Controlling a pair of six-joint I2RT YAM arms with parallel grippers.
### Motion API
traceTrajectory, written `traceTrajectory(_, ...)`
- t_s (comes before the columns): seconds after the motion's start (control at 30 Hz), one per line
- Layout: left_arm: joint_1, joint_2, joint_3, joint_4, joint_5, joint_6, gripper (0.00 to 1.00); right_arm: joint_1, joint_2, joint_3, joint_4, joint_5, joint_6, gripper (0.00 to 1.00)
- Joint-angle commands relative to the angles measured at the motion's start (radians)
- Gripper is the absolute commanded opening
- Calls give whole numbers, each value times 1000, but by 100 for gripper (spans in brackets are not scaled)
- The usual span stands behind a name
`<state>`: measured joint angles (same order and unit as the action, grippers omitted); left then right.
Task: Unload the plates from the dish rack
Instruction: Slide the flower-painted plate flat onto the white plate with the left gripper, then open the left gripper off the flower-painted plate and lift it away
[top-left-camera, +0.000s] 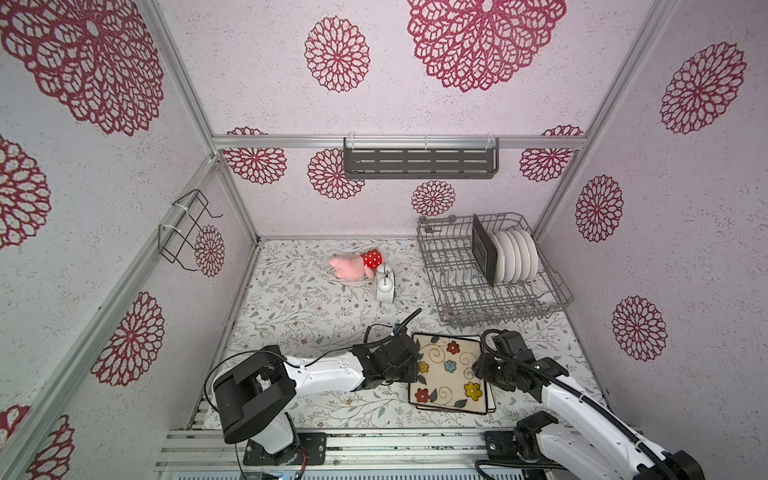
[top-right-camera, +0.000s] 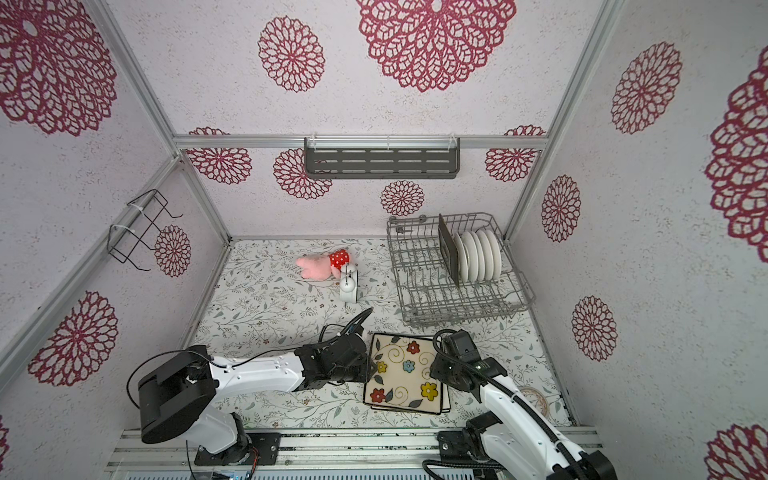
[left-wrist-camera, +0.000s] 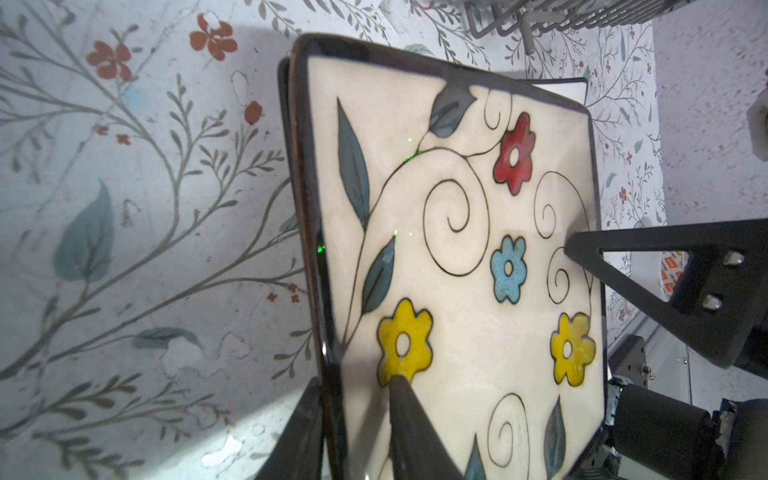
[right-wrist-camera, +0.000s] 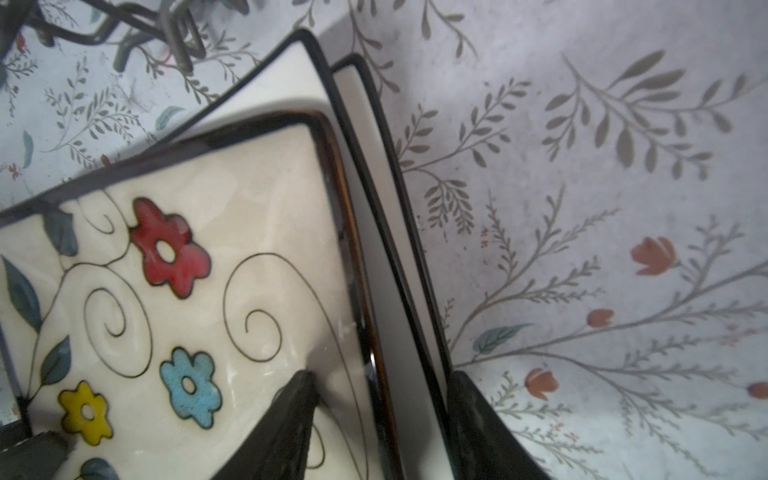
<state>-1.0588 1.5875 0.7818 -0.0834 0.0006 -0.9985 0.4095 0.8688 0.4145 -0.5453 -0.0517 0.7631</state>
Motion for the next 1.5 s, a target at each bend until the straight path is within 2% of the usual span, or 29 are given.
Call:
traceTrajectory(0.0, -18, 14, 40, 70, 47, 4, 29, 18, 15, 7, -28, -25, 25, 52)
traceTrajectory(0.3, -27, -5, 33, 63, 63, -6, 30, 18, 1, -1, -24, -6, 34, 46)
traceTrajectory(0.57, -47, -38, 24, 29, 53, -25, 33, 18, -16, -2, -30, 8, 39, 46)
traceTrajectory(0.93, -58, -22, 39, 10, 61, -28, 33, 20, -18, -3, -19, 11, 39, 49)
traceTrajectory(1.17, -58, -21, 45, -17, 36, -25, 38, 20, -55, -8, -28, 11, 42, 55)
traceTrajectory(1.23, -57, -23, 47, -37, 23, -17, 42, 20, -67, -11, -31, 11, 42, 57)
traceTrajectory(1.27, -56, -26, 47, -41, 16, -17, 45, 19, -71, -10, -33, 13, 44, 62)
traceTrajectory(1.3, -57, -30, 47, -45, 7, -18, 49, 20, -81, -8, -36, 18, 44, 76)
traceTrajectory(1.33, -58, -33, 48, -52, -1, -17, 64, 20, -95, -8, -35, 21, 40, 98)
traceTrajectory(1.37, -58, -37, 49, -60, -12, -12, 96, 21, -115, -7, -28, 23, 35, 99)
traceTrajectory(1.47, -54, -44, 62, -93, -42, 10, 98, 23, -199, 6, -42, 76, 43, 99)
